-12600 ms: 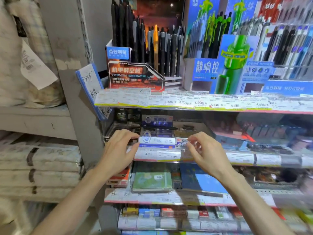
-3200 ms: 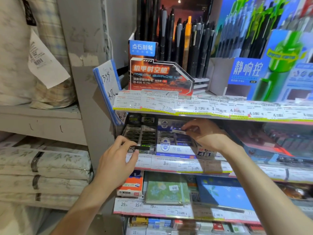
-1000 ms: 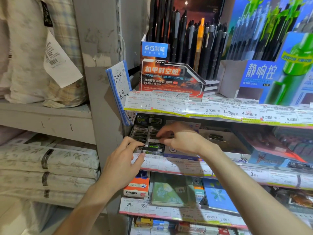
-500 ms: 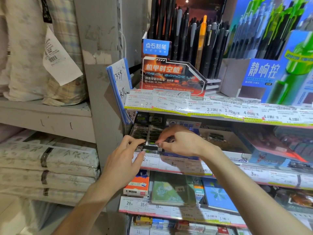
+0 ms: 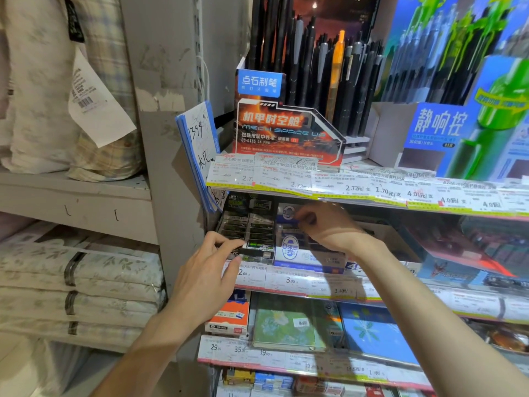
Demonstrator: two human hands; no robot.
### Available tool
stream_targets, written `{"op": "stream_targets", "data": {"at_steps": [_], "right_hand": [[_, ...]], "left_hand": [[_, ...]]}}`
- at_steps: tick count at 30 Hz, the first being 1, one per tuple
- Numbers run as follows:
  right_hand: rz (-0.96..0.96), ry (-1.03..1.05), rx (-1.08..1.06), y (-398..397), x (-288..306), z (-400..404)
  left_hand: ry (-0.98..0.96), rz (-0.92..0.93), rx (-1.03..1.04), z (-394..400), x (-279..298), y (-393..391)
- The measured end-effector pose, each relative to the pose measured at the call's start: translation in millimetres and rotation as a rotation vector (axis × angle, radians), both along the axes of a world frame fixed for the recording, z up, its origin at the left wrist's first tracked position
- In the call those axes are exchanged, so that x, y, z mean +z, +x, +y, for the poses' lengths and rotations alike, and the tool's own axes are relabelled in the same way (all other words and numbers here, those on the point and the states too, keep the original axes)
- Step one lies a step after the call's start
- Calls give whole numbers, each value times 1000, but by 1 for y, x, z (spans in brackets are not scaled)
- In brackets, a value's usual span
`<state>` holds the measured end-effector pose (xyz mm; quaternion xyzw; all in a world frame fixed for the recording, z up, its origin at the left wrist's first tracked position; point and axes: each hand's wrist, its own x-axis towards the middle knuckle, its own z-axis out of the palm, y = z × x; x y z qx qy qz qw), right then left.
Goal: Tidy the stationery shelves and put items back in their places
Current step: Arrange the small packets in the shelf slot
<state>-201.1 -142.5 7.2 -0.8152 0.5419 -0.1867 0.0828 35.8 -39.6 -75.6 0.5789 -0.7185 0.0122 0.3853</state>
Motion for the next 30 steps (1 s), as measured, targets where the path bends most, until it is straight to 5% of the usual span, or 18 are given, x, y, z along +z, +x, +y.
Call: {"op": "stream_targets", "data": {"at_steps": [12,30], "right_hand": [[56,-3,5,3,-10,-4],[-280,-11,143,37,2,16]], "left_hand": [[16,5,6,1,0,-1],[17,-1,8,-1,-2,1]]}}
